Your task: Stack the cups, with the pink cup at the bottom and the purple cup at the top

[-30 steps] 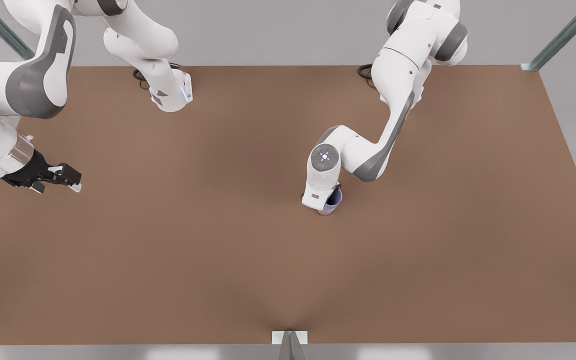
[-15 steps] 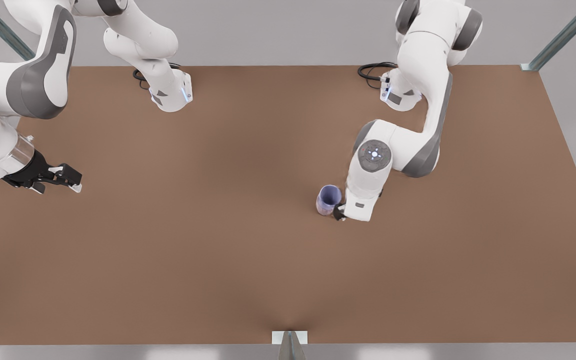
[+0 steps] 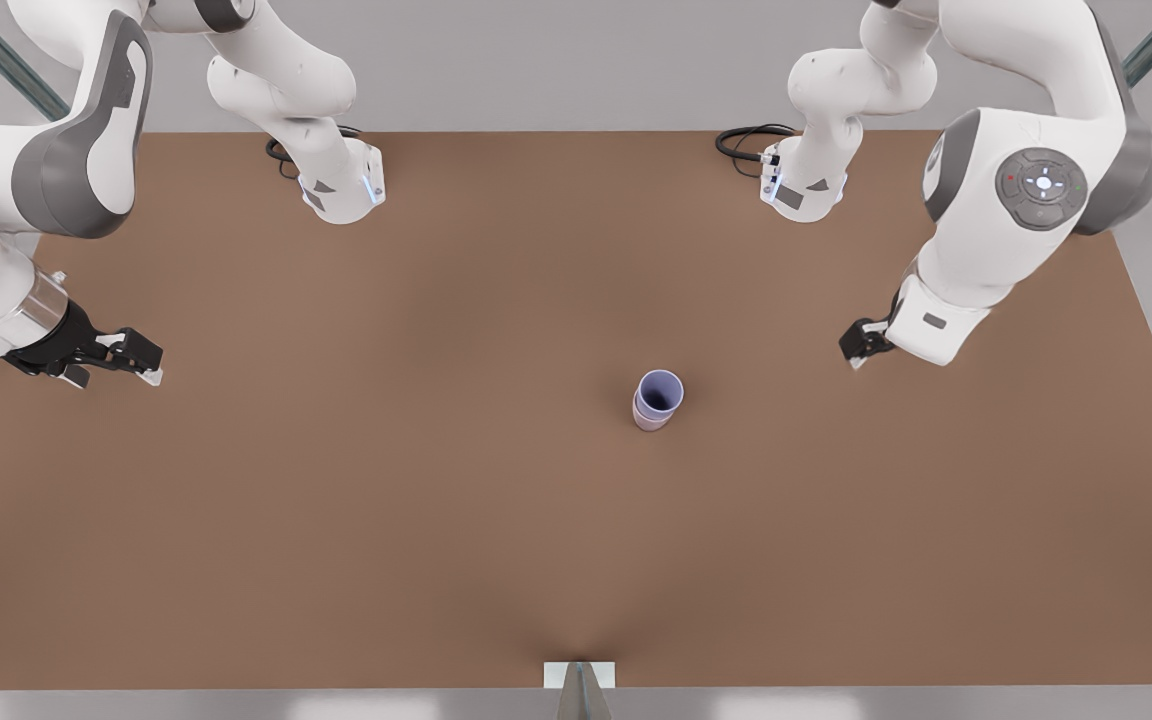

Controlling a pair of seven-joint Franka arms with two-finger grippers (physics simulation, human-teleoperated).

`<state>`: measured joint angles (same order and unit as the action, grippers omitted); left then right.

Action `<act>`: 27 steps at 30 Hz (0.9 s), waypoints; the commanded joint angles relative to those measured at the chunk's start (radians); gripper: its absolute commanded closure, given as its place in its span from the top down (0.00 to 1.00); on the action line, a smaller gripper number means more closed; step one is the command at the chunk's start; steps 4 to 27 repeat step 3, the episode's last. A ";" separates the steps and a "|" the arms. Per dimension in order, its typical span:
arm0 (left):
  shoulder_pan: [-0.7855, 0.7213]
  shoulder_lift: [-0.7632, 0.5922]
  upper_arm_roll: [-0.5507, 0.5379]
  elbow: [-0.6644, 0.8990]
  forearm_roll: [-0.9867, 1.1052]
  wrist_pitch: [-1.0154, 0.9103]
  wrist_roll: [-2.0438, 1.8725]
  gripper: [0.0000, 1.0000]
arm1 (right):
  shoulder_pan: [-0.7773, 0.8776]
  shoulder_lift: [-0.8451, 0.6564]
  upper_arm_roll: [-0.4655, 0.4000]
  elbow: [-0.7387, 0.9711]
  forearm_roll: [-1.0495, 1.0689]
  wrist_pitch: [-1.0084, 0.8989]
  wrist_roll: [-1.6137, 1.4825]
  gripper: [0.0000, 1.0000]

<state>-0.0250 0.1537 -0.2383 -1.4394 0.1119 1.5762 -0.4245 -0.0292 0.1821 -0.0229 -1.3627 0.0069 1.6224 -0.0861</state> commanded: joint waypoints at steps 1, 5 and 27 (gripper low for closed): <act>0.000 -0.002 -0.001 -0.013 0.006 -0.016 0.443 1.00 | 0.000 0.000 0.000 0.001 0.001 0.002 0.002 1.00; 0.000 0.004 -0.001 -0.013 0.006 -0.018 0.443 1.00 | 0.000 0.003 0.000 0.002 0.002 0.002 0.002 1.00; 0.000 0.004 -0.001 -0.013 0.006 -0.018 0.443 1.00 | 0.000 0.003 0.000 0.002 0.002 0.002 0.002 1.00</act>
